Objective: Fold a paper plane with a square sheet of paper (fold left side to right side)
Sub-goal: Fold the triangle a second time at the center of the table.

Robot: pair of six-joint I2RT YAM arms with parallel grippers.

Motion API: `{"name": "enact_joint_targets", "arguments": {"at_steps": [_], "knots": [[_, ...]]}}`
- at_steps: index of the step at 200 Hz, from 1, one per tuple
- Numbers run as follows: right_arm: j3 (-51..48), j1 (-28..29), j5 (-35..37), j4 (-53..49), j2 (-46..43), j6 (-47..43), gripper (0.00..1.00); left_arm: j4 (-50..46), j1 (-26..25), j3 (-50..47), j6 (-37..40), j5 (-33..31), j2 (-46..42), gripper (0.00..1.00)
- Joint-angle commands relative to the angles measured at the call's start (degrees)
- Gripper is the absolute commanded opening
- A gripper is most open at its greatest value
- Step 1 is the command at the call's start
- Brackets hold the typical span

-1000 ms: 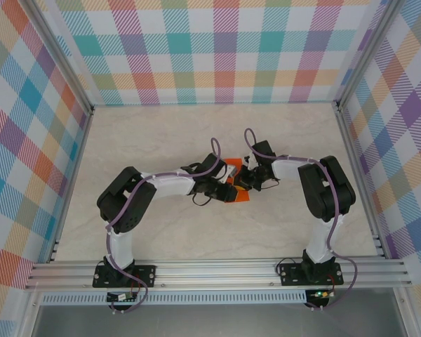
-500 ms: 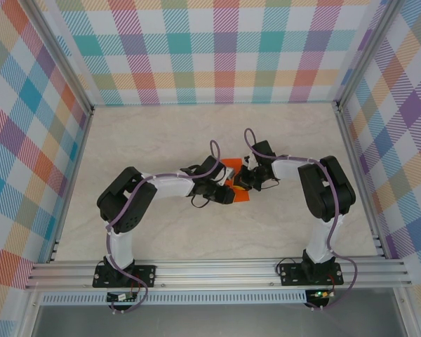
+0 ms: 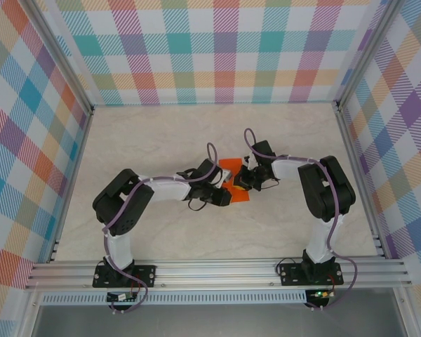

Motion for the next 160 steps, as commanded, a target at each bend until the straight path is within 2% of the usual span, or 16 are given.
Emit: {"name": "enact_joint_targets", "arguments": {"at_steps": [1,44,89,160], "knots": [[-0.6,0.3,4.6,-5.6,2.1,-1.3,0.05,-6.2,0.4,-3.8,1.0,-0.6,-2.2,0.18],[-0.7,0.2,4.5,-5.6,2.0,-1.3,0.05,-5.4,0.4,-6.6,-0.3,-1.4,-5.4,0.16],[-0.7,0.2,4.4,-5.6,1.9,-1.2,0.05,-5.7,0.8,-3.5,-1.2,0.1,-10.1,0.16],[-0.5,0.2,4.2,-5.9,1.6,-1.3,0.05,-3.4,0.9,4.8,-1.1,5.6,-1.0,0.17]]}}
